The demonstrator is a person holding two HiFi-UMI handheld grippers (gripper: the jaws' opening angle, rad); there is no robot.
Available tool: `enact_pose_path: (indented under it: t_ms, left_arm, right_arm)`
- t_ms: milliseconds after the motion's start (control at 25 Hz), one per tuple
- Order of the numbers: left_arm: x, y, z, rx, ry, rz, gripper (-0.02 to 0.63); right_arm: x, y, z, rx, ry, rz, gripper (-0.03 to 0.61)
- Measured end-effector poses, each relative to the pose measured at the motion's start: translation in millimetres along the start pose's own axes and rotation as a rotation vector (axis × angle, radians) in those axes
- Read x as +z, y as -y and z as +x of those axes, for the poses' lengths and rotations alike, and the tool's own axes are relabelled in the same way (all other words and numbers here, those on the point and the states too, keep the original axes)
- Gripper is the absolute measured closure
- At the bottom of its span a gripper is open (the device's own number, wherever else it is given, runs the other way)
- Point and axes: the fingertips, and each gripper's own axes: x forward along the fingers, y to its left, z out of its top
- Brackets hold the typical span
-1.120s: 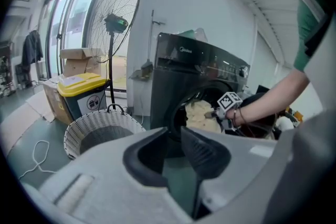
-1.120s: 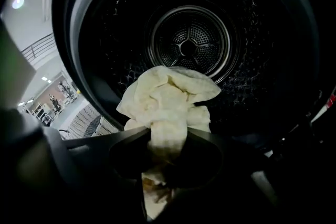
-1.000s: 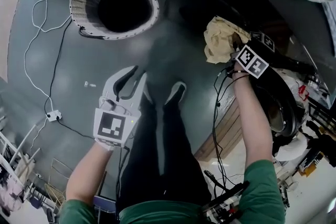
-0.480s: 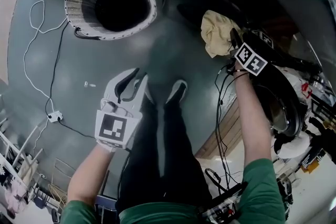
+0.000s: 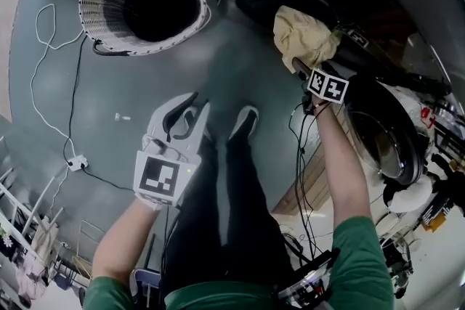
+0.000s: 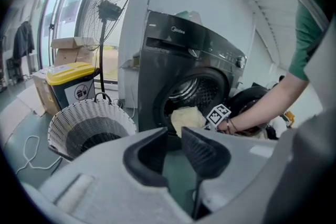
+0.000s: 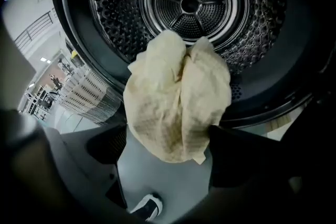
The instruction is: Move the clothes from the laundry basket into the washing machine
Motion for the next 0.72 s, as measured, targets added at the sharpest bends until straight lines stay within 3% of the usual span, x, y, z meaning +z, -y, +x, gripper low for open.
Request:
enact_pose_path:
  t_ms: [120,160,240,280,360,560,600,680,720]
  left_arm:
    - [-2,5,3,-0.005,-0.011,0.025,0.538]
    - [-2,5,3,-0.006,-0.015,0.032,0.538]
    - [-1,2,1,0.003,-0.018,0.035,0.538]
    - [1,-2,-2,0.012,-0.015,0.028,0.538]
    - [4,-10,-10,0.04,-0.009,0.005,0.538]
    - [17,-15,-15,0.065,-0.001,-0.014,0.538]
    - [17,-15,-13,0.061,0.0,-0.011,0.538]
    - [15,-16,-9,0.052,-0.003,-0.008,0.538]
    - [13,-16,-7,0.047,-0.006,-0.009,0.538]
  right_arm:
    - [2,-2,23,0.005,-0.035,0.013,0.103]
    - [4,-1,27,-0.001,-0.042,0.016,0.139]
    - [14,3,27,-0.03,-0.031,0.006,0.327]
    - [23,3,24,-0.039,-0.009,-0.003,0.382]
    - [49,-2,12,-0.034,0.066,-0.023,0.416]
    - [128,-5,-27,-0.018,0.291,-0.035,0.41]
    - [135,-7,-28,-0.013,0.311,-0.04,0.377]
    - [133,-12,-24,-0.009,0.31,-0.067,0.238]
    - [126,-13,-22,-0.02,0.297,-0.086,0.199]
